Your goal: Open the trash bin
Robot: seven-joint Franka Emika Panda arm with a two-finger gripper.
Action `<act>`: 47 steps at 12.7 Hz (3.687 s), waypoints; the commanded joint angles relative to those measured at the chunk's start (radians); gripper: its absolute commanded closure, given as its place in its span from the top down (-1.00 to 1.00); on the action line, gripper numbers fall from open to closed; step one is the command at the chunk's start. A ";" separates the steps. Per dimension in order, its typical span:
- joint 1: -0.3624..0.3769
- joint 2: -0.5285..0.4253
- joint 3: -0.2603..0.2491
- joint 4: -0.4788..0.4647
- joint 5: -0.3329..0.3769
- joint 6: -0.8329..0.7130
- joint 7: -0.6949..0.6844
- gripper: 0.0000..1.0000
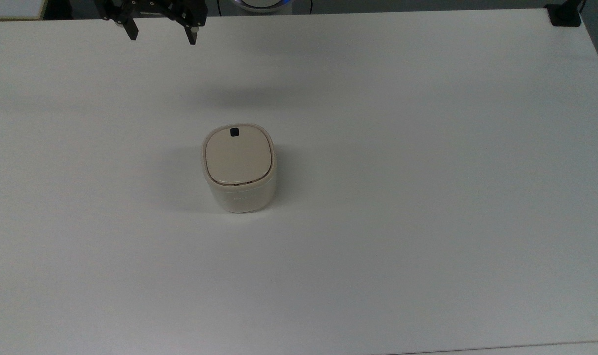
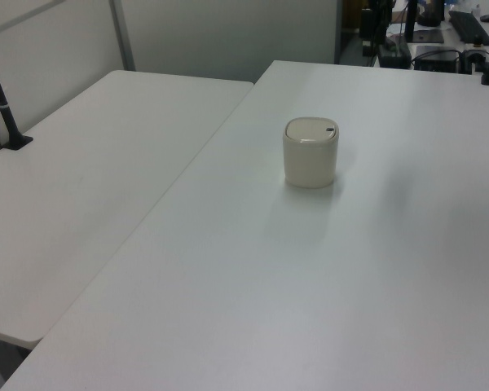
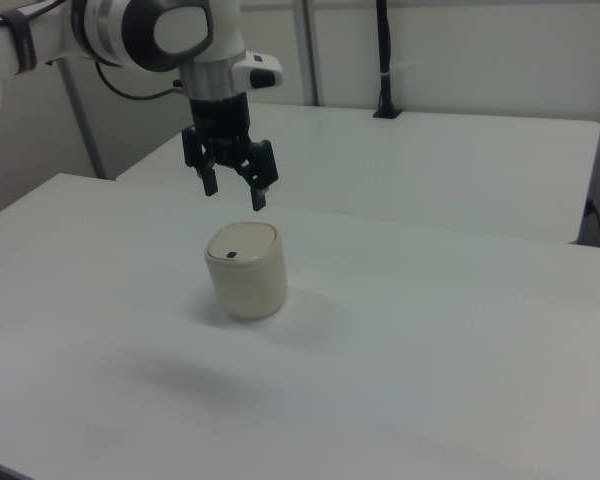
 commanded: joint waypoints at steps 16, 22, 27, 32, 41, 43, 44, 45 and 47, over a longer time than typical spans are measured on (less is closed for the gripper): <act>0.010 -0.003 0.004 -0.017 -0.037 0.030 -0.053 1.00; 0.005 0.017 0.004 -0.017 -0.025 0.043 -0.264 -0.70; 0.028 0.094 0.014 -0.020 -0.021 0.116 -0.272 -1.00; 0.065 0.174 0.017 -0.017 -0.011 0.153 -0.270 -1.00; 0.134 0.304 0.025 -0.017 0.019 0.348 -0.209 -1.00; 0.134 0.320 0.025 -0.017 0.018 0.366 -0.212 -1.00; 0.133 0.320 0.025 -0.015 0.016 0.366 -0.212 -1.00; 0.131 0.307 0.025 -0.014 0.012 0.357 -0.221 -1.00; 0.121 0.246 0.017 -0.020 0.013 0.330 -0.224 -1.00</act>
